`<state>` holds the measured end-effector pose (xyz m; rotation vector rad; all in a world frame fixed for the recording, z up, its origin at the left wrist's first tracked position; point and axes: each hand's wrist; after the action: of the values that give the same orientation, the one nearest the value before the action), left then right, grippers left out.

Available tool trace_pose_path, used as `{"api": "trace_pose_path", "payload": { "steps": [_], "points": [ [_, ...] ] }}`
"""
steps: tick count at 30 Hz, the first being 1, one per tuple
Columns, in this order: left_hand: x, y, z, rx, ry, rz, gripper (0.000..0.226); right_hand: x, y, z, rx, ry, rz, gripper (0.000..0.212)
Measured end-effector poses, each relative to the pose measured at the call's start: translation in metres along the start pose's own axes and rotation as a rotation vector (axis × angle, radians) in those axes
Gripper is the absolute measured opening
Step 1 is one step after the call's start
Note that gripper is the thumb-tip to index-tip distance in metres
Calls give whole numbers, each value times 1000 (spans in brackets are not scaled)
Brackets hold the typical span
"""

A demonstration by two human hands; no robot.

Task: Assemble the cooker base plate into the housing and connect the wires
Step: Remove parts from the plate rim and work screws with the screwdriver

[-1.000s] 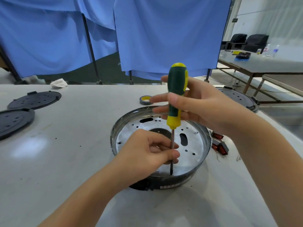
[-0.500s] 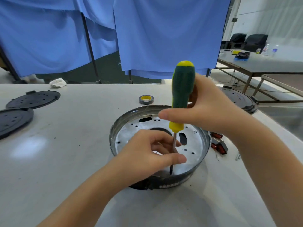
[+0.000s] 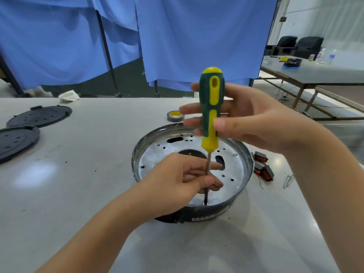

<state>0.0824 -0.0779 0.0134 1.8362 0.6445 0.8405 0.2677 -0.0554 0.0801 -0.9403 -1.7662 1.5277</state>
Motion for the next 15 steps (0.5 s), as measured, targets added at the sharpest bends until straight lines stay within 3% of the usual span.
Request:
{"api": "trace_pose_path", "payload": {
  "steps": [3,6,8,10,15],
  "points": [
    [0,-1,-1,-6,-35,10,37,0,1,-2,-57,0,9,63],
    [0,-2,-2,25,-54,37,34,-1,-3,2,-237,204,-30,50],
    [2,-3,-2,95,9,46,25,2,-3,10,-396,354,-82,38],
    [3,-4,-1,141,117,51,20,6,0,18,-472,466,-122,42],
    [2,-6,-3,103,189,50,18,10,1,25,-576,457,-95,51]
  ]
}}
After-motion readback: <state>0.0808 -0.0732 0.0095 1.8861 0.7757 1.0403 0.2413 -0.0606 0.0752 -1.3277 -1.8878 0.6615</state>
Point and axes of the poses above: each hand's wrist, its own x-axis towards the middle knuckle, its own z-axis out of the palm, y = z × x, and after that the axes turned 13 degrees about z, right-handed
